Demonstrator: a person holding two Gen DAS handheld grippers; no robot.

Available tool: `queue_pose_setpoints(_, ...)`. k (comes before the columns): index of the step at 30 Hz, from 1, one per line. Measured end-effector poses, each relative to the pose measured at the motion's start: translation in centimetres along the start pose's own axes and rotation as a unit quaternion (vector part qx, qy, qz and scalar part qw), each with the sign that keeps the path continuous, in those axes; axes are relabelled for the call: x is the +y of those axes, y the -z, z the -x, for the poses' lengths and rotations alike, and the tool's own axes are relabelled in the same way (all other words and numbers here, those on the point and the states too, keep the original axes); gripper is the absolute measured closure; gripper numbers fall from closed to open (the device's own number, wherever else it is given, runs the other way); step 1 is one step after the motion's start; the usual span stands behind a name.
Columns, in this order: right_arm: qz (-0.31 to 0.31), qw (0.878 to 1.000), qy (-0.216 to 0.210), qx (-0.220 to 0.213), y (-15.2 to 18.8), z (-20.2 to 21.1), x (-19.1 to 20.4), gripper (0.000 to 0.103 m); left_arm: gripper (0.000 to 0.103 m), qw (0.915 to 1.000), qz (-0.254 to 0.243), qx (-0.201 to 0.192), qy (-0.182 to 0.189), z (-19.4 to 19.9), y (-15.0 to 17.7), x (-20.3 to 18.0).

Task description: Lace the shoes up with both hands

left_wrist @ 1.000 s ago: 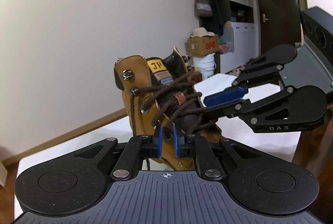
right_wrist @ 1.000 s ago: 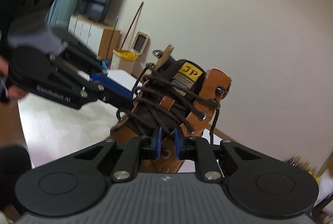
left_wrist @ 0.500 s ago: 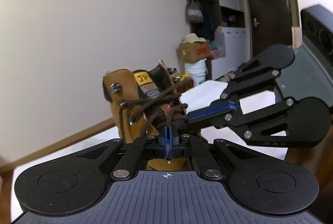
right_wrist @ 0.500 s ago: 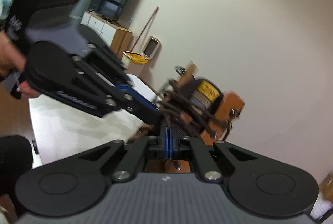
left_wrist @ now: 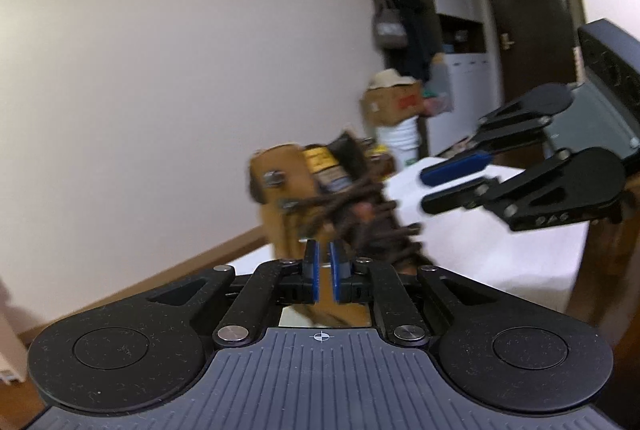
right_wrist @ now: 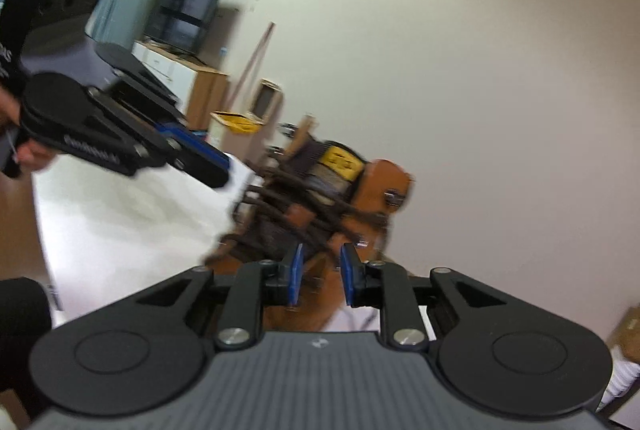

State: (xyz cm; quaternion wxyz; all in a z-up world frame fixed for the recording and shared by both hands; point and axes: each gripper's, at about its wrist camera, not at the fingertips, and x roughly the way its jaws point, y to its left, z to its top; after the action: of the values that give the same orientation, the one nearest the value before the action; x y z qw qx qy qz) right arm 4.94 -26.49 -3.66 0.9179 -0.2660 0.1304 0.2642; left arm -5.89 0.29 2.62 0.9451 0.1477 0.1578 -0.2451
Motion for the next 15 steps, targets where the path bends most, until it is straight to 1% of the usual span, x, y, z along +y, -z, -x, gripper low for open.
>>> queue_pose_setpoints(2, 0.017, 1.000, 0.009, 0.003, 0.1, -0.5, 0.2, 0.082, 0.095, 0.9999, -0.010, 0.004, 0.000, -0.5, 0.0, -0.2)
queue_pose_setpoints(6, 0.055, 0.998, 0.013, 0.005, 0.0, -1.3, 0.8, 0.082, 0.094, 0.9995, -0.031, 0.009, 0.000, -1.2, 0.1, -0.7)
queue_pose_setpoints(7, 0.062, 0.998, 0.011, 0.008, 0.0, -1.5, 1.0, 0.082, 0.092, 0.9993, -0.035, 0.010, 0.002, -1.2, 0.2, -0.8)
queue_pose_setpoints(8, 0.069, 0.998, 0.010, 0.008, 0.0, -1.6, 1.1, 0.082, 0.085, 0.9992, -0.039, 0.010, 0.001, -1.4, 0.2, -1.0)
queue_pose_setpoints(9, 0.078, 0.997, 0.010, 0.009, 0.0, -1.9, 1.3, 0.082, 0.082, 0.9990, -0.043, 0.011, 0.000, -1.7, 0.2, -1.1)
queue_pose_setpoints(13, 0.102, 0.995, 0.008, 0.006, 0.0, -2.4, 1.7, 0.082, 0.076, 0.9986, -0.052, 0.008, -0.004, -1.8, 0.3, -1.3)
queue_pose_setpoints(15, 0.113, 0.994, 0.006, 0.008, -0.1, -2.5, 1.9, 0.083, 0.076, 0.9980, -0.062, 0.009, -0.006, -1.8, 0.2, -1.4)
